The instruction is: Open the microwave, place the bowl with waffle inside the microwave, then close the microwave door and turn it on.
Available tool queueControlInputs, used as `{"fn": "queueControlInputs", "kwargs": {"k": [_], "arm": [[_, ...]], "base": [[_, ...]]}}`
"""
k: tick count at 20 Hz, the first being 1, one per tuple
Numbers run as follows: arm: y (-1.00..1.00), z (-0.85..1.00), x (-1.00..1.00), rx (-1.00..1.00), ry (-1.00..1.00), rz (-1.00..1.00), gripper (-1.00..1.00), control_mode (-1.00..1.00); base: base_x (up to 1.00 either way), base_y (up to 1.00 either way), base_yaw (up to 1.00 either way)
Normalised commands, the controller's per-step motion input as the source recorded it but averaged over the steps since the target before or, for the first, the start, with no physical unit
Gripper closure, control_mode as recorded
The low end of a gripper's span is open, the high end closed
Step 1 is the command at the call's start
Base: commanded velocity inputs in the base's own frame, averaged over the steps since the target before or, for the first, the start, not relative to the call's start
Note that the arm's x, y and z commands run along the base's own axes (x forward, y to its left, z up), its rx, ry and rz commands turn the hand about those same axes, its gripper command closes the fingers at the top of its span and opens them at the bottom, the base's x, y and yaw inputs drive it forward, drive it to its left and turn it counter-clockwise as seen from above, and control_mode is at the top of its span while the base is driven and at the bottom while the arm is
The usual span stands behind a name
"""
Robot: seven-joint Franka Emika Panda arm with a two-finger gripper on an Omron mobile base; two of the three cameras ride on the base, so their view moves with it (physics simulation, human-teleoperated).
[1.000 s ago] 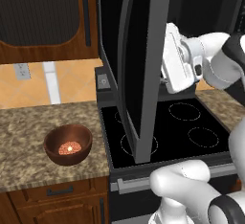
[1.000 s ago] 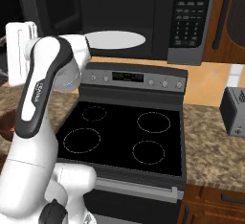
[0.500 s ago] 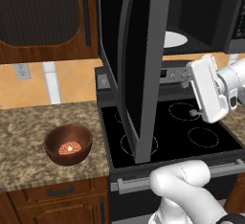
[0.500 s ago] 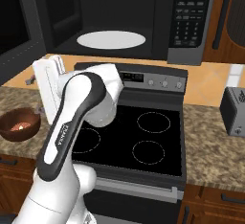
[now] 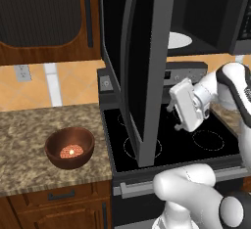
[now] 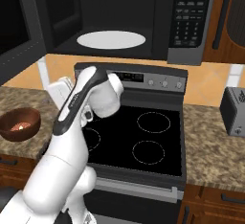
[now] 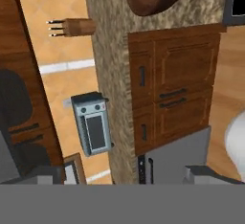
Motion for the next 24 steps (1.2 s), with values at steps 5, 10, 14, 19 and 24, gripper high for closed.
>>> {"fn": "queueControlInputs", "kwargs": {"k": [5, 10, 14, 19, 24], "arm": [[0.38, -0.44, 0.55, 0.04, -0.07, 0.29, -1.0, -1.0], [0.62, -0.39, 0.16, 0.03, -0.25, 0.22, -1.0, -1.0], [0.57, -0.44, -0.01, 0.06, -0.47, 0.17, -1.0, -1.0], [0.11, -0.24, -0.06, 0.03, -0.21, -0.38, -1.0, -1.0], [-0.01, -0.17, 0.03, 0.06, 0.1, -0.64, -1.0, -1.0]], "base": [[0.0, 0.0, 0.0], [0.0, 0.0, 0.0], [0.0, 0.0, 0.0], [0.0, 0.0, 0.0], [0.0, 0.0, 0.0]]}}
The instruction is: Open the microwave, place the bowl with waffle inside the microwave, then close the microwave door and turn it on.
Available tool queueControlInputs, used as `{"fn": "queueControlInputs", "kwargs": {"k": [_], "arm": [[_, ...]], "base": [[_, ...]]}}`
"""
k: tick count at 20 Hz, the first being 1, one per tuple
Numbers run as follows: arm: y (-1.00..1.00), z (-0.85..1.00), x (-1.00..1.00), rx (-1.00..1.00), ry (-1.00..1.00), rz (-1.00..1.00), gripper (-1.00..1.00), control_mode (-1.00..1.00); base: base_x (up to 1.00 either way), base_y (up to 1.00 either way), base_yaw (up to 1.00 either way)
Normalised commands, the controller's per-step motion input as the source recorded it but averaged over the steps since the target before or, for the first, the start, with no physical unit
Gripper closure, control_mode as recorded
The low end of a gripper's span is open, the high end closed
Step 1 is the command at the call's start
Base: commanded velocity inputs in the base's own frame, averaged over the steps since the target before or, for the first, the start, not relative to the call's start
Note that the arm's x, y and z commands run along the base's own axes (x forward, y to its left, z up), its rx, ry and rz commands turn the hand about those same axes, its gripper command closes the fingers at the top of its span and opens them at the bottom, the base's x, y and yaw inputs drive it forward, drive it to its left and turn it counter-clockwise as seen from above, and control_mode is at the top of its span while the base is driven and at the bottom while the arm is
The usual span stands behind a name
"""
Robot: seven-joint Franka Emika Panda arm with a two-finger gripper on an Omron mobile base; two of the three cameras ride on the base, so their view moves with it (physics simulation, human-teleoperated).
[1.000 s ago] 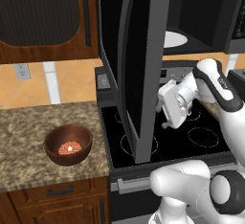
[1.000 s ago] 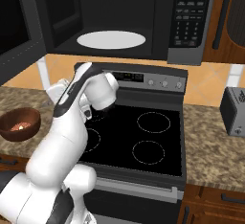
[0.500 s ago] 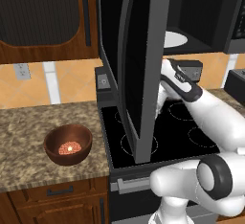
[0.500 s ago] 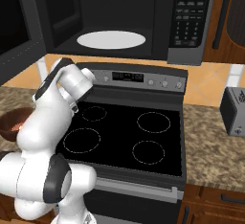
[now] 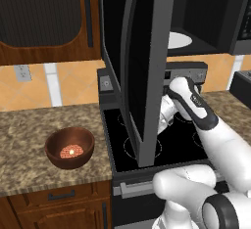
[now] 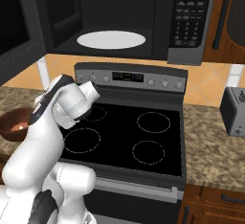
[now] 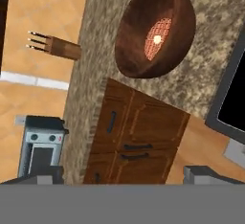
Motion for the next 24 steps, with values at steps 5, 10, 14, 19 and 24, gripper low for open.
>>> {"fn": "queueControlInputs", "kwargs": {"k": [5, 10, 14, 19, 24], "arm": [[0.0, -0.21, 0.44, 0.01, 0.18, -0.29, -1.0, -1.0], [0.13, -0.45, 0.68, -0.05, 0.17, -0.05, -1.0, -1.0], [0.41, -0.41, 0.83, -0.08, 0.1, 0.0, -1.0, -1.0], [0.69, -0.02, 0.43, -0.02, 0.01, 0.0, -1.0, -1.0], [0.75, -0.05, 0.3, -0.08, 0.05, 0.0, -1.0, -1.0]], "base": [[0.0, 0.0, 0.0], [0.0, 0.0, 0.0], [0.0, 0.0, 0.0], [0.0, 0.0, 0.0], [0.0, 0.0, 0.0]]}}
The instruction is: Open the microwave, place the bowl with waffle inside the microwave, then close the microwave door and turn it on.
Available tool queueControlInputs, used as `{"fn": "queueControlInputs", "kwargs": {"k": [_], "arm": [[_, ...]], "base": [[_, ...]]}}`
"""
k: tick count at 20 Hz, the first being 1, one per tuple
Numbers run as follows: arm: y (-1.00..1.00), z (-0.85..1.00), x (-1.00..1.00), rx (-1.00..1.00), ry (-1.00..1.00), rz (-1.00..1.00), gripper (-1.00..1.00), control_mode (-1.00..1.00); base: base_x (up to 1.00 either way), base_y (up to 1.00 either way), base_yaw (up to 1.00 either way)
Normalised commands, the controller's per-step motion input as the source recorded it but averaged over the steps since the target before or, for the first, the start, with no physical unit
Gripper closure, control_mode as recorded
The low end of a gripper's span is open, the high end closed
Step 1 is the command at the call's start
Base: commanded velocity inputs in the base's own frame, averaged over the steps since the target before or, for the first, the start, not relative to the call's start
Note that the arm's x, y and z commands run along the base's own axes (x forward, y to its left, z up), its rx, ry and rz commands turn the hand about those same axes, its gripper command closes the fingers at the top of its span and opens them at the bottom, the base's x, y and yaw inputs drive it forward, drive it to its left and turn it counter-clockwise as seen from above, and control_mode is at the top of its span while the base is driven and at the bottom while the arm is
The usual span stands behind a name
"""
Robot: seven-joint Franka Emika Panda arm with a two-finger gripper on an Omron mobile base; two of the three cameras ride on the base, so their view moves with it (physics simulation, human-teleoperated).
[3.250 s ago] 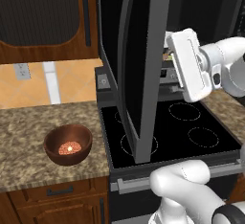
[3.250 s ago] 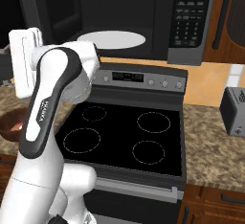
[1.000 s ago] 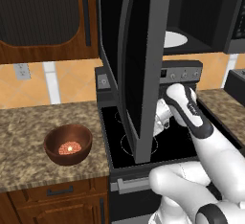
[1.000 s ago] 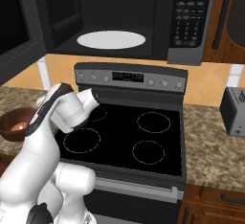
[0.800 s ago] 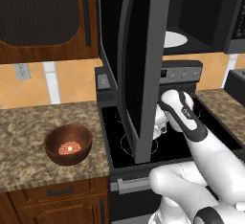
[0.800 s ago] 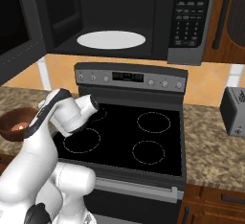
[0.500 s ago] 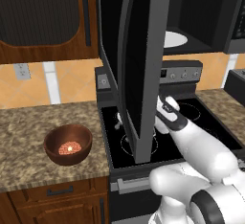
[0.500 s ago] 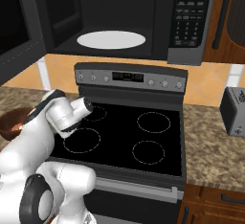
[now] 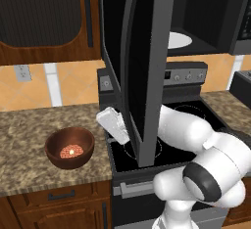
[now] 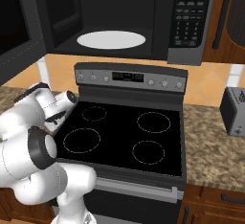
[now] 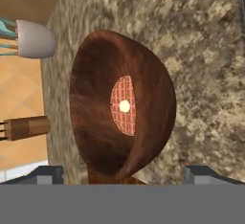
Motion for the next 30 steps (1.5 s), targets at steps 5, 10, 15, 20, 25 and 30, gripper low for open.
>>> {"fn": "queueControlInputs", "kwargs": {"k": [5, 10, 15, 20, 25, 30], "arm": [[0.35, -0.19, 0.26, -0.18, 0.1, 0.0, -1.0, -1.0], [0.0, -0.29, 0.22, -0.19, 0.08, -0.04, -1.0, -1.0], [0.02, -0.18, 0.06, -0.13, 0.0, -0.02, -1.0, -1.0], [0.13, -0.25, 0.01, -0.11, 0.0, -0.01, -1.0, -1.0], [0.17, -0.36, 0.09, -0.05, 0.0, 0.0, -1.0, -1.0], [0.14, -0.4, 0.08, -0.04, 0.0, 0.0, -1.0, -1.0]], "base": [[0.0, 0.0, 0.0], [0.0, 0.0, 0.0], [0.0, 0.0, 0.0], [0.0, 0.0, 0.0], [0.0, 0.0, 0.0], [0.0, 0.0, 0.0]]}}
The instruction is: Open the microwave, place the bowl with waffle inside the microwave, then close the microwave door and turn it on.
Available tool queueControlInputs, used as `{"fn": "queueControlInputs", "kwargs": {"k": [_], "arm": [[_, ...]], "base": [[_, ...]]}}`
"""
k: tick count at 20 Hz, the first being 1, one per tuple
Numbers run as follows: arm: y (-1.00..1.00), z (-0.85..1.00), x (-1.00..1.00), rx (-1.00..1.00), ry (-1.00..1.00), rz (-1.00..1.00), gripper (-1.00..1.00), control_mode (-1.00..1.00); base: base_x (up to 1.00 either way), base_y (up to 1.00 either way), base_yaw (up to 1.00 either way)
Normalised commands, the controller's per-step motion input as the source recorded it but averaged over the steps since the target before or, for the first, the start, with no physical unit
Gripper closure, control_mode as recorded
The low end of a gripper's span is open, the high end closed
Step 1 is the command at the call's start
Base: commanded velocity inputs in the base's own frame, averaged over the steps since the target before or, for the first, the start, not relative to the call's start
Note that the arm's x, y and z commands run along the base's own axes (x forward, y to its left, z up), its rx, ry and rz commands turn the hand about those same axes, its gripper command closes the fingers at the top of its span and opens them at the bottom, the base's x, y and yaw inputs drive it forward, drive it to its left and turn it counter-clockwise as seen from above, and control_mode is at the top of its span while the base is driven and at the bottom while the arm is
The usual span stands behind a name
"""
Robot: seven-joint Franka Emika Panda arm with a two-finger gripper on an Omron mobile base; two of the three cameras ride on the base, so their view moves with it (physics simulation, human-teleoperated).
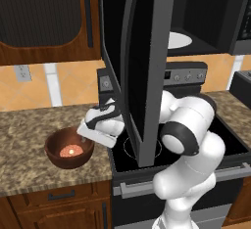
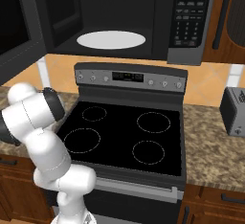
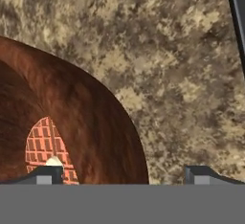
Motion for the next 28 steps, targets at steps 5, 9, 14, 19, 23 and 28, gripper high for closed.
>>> {"fn": "queueControlInputs", "kwargs": {"k": [5, 9, 14, 19, 23, 28], "arm": [[0.29, -0.28, 0.0, -0.06, 0.0, 0.0, 1.0, -1.0], [0.06, -0.38, 0.0, 0.0, 0.0, 0.0, 1.0, -1.0], [-0.15, -0.45, 0.0, 0.07, 0.0, 0.0, 1.0, -1.0], [-0.57, -0.14, -0.18, 0.18, -0.05, -0.02, 1.0, -1.0], [-0.86, 0.08, -0.61, 0.23, -0.17, -0.05, 1.0, -1.0], [-0.81, 0.5, -0.9, 0.07, -0.12, -0.03, 1.0, -1.0]], "base": [[0.0, 0.0, 0.0], [0.0, 0.0, 0.0], [0.0, 0.0, 0.0], [0.0, 0.0, 0.0], [0.0, 0.0, 0.0], [0.0, 0.0, 0.0]]}}
